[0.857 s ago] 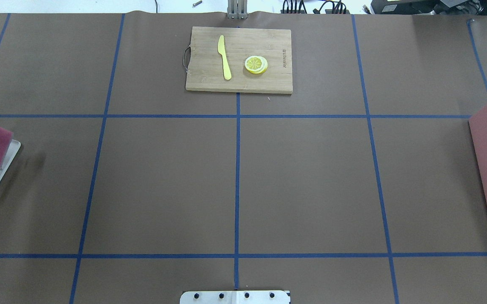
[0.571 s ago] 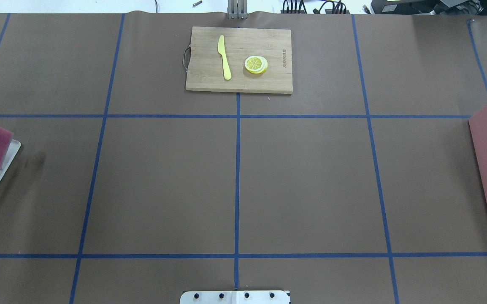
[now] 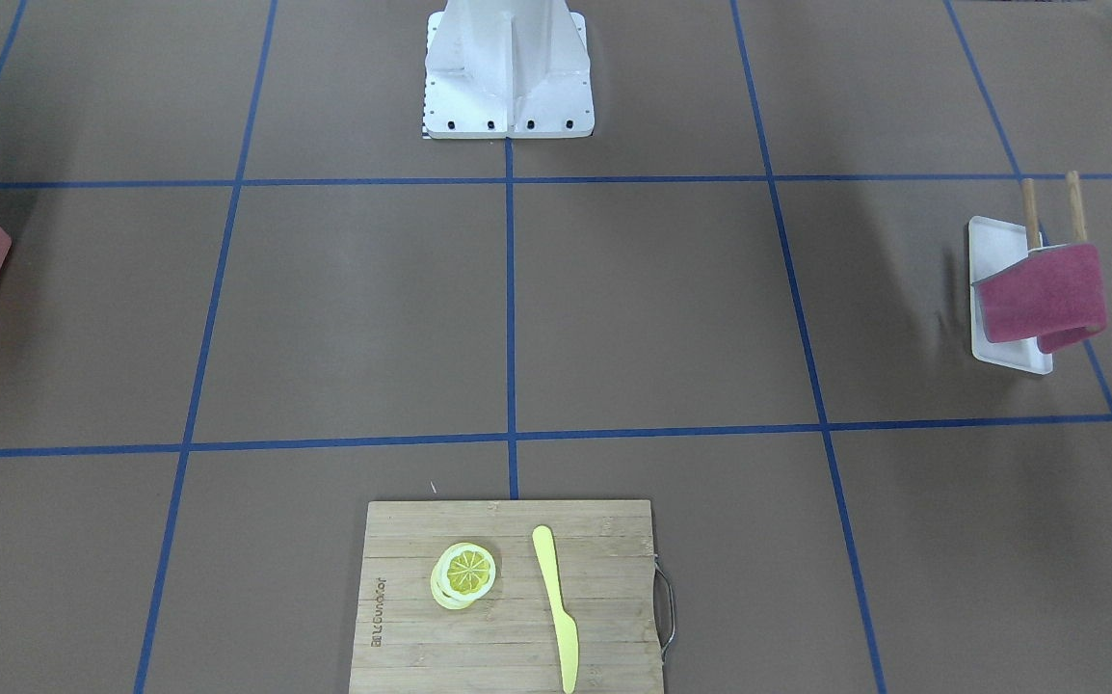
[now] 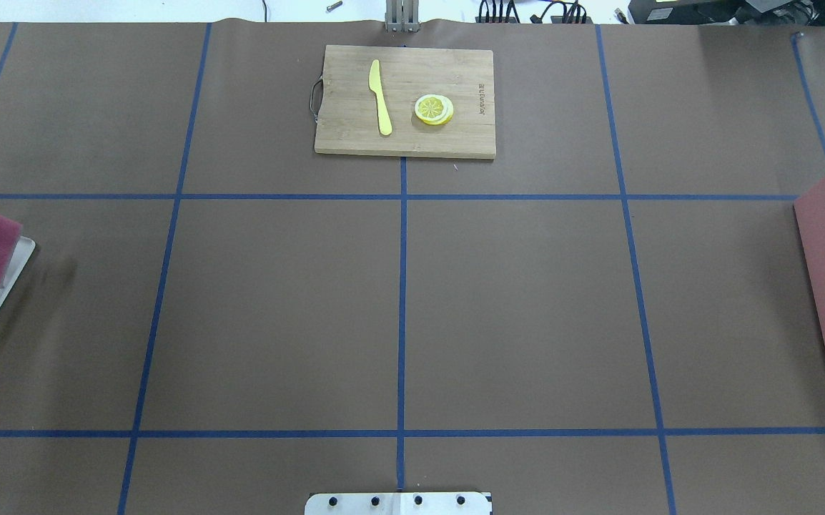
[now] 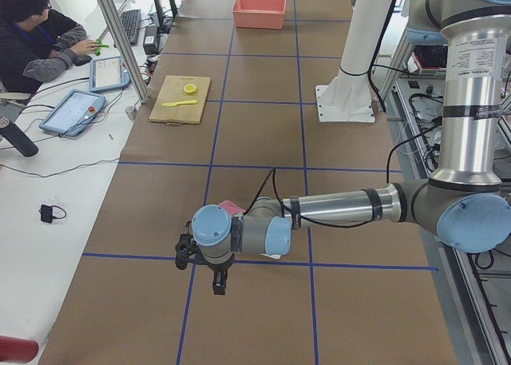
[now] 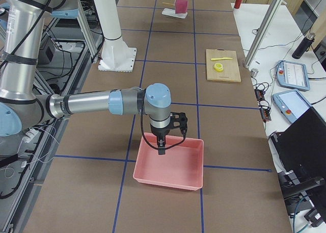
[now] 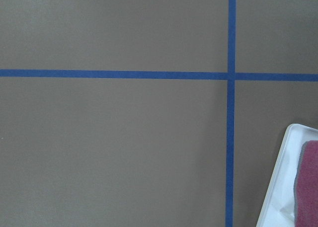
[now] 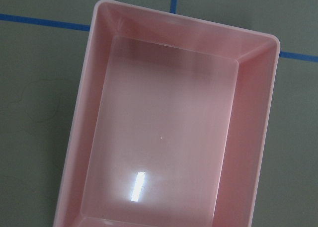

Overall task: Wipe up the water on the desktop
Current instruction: 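Lower the left gripper toward the pink cloth on the white tray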

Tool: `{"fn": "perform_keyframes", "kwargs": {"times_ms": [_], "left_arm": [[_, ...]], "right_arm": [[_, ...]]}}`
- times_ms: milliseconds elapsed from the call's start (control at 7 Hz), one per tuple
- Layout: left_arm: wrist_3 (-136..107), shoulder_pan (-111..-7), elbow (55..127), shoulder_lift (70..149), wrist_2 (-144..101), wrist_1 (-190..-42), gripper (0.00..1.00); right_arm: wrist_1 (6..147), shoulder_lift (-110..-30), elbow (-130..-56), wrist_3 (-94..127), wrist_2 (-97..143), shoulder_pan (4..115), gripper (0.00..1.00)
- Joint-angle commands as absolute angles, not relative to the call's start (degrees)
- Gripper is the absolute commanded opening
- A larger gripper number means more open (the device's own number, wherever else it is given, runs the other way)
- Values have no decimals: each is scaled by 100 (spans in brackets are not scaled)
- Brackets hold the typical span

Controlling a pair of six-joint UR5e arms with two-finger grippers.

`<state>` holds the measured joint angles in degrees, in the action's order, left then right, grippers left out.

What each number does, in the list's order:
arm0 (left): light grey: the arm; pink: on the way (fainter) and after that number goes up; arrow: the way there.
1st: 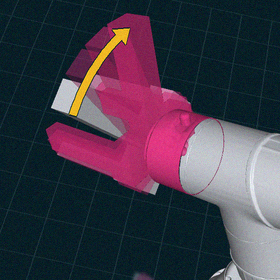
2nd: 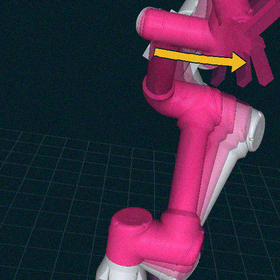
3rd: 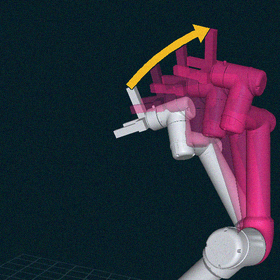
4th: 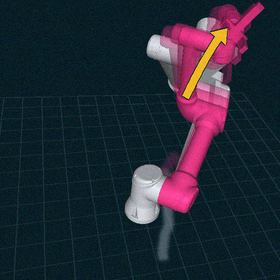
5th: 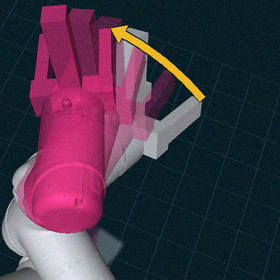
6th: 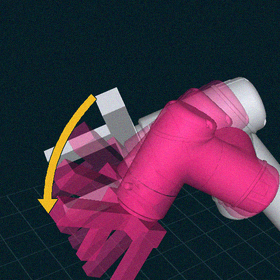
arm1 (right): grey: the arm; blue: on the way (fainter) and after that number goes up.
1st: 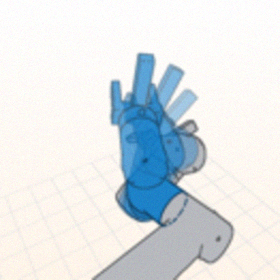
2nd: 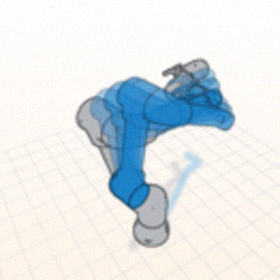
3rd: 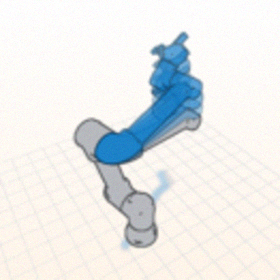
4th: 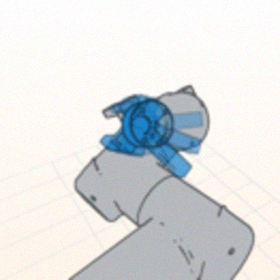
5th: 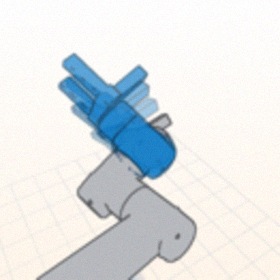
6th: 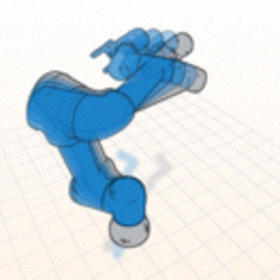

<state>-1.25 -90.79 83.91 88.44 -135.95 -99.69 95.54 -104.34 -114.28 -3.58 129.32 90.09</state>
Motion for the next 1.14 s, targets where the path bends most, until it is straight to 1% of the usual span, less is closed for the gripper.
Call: {"fn": "perform_keyframes", "kwargs": {"times_ms": [0,143,571,1000], "left_arm": [[-123,-9079,8420,8842,-13614,-10071,98],[-158,-9079,8394,8833,-13623,-10412,99],[-132,-9079,8411,8947,-13614,-10564,98],[-158,-9079,8332,9105,-13606,-11556,98]], "right_arm": [[9554,-10310,-11540,-334,12929,9009,100],[9571,-10257,-11505,-256,12955,9009,100],[9554,-10266,-11505,-334,12982,9009,100],[9554,-10248,-11505,-387,12973,9009,100]]}}
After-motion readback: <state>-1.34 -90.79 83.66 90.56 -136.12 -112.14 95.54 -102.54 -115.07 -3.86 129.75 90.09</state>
